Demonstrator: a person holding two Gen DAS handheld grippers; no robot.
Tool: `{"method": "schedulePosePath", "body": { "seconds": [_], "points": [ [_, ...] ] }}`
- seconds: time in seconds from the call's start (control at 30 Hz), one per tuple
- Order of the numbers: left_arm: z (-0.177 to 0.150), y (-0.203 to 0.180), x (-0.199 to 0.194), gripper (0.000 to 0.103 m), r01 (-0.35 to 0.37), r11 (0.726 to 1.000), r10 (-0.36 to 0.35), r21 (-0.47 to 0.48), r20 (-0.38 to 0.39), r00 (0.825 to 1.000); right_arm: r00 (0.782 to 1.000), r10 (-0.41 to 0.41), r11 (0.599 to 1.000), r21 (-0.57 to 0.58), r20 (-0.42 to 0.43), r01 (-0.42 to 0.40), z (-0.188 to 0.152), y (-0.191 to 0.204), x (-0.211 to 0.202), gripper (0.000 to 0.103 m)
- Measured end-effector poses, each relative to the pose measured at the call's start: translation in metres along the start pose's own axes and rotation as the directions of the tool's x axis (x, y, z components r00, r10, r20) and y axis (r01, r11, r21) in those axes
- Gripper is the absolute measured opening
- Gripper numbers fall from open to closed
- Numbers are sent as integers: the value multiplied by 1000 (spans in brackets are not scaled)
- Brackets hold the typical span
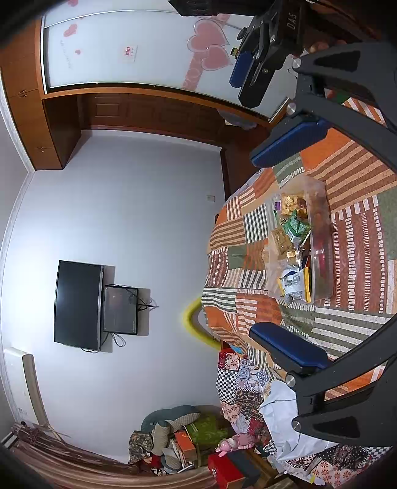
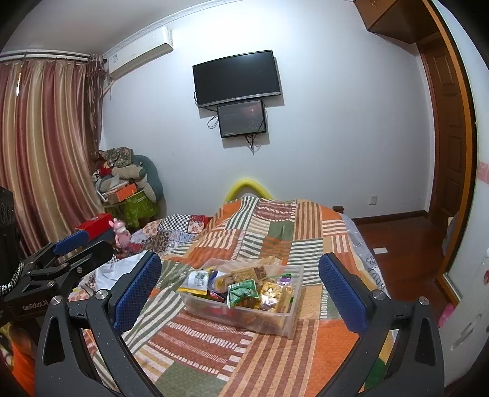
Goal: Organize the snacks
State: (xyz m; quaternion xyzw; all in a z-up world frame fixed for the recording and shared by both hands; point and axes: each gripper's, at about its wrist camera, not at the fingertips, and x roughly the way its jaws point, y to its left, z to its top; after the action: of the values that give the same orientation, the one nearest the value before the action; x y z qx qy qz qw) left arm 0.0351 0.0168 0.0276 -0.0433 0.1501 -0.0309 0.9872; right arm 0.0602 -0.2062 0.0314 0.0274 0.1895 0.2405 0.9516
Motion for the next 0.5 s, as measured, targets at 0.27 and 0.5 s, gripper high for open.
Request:
{"method": "schedulePosePath", "body": {
  "seconds": [0.27, 0.5],
  "points": [
    [3, -5, -3, 103, 3, 1000, -3, 7, 9, 1000, 1000, -14, 1000, 1, 9, 14, 3, 0, -4, 103],
    [2, -6, -2, 103, 14, 1000, -14, 2, 6, 1000, 1000, -25, 1000, 6, 11, 24, 4, -1, -5, 103]
  ]
}}
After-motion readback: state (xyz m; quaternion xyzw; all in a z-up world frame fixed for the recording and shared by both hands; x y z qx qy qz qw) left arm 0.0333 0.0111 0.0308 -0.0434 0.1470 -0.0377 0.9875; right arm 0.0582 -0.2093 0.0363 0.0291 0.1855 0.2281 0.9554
